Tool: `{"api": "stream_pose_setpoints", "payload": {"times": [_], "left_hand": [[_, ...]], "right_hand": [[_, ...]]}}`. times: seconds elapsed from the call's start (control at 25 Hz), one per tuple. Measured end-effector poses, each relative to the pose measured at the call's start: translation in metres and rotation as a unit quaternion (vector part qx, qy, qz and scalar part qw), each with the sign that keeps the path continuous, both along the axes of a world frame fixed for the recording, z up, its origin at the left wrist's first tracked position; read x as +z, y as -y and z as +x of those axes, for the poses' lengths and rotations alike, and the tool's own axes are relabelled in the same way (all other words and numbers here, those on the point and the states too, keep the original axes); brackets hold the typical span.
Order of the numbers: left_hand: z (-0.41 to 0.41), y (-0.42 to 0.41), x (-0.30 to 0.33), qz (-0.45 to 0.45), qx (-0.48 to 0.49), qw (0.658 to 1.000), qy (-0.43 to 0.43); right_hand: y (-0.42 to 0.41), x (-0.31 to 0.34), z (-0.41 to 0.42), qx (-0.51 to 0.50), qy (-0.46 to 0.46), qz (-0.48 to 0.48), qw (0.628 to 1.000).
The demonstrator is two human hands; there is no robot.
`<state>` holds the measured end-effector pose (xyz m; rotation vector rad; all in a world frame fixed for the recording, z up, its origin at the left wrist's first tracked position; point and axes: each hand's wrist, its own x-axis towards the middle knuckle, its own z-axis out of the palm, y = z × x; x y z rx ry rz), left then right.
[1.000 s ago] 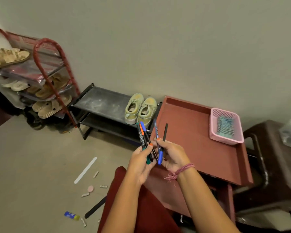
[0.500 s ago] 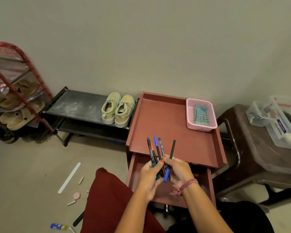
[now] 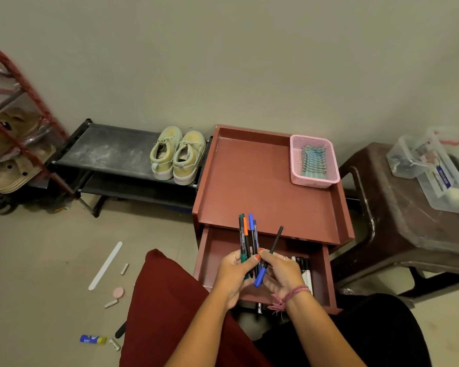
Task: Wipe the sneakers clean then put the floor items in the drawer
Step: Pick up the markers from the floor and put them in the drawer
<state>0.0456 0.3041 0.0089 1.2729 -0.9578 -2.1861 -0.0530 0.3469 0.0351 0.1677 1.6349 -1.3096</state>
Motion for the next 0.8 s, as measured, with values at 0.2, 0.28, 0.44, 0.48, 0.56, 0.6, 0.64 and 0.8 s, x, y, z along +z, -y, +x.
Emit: {"api": "stream_pose_setpoints", "payload": {"times": [0.2,0.28,0.44,0.48,0.56,0.6,0.64,0.8], "left_hand": [[-0.004,-0.003,-0.021,0.006,-0.009,0.998,0.064],[-0.004,-0.001,-0.028,0.050,-0.019,0.996,0.074],[-0.003,0.007,-0.045,0.133,-0.038,0.988,0.073],[-0.004,0.008,-0.048,0.142,-0.036,0.987,0.072],[-0.008,0.010,-0.055,0.151,-0.027,0.986,0.071],[-0.010,0.010,-0.058,0.153,-0.023,0.985,0.073],[-0.011,0.010,-0.060,0.153,-0.022,0.985,0.074],[-0.017,0.009,-0.068,0.143,-0.032,0.985,0.091]], "right_hand": [[-0.010,-0.023,-0.006,0.029,0.023,0.018,0.999],[-0.018,-0.042,-0.020,0.040,0.060,0.051,0.996],[-0.027,-0.097,-0.060,0.098,-0.001,0.183,0.978],[-0.025,-0.109,-0.070,0.104,-0.023,0.200,0.974],[-0.017,-0.126,-0.087,0.123,-0.058,0.221,0.966],[-0.014,-0.133,-0.095,0.139,-0.083,0.235,0.958],[-0.010,-0.141,-0.101,0.164,-0.119,0.254,0.946],[-0.004,-0.166,-0.115,0.278,-0.243,0.333,0.868]]}}
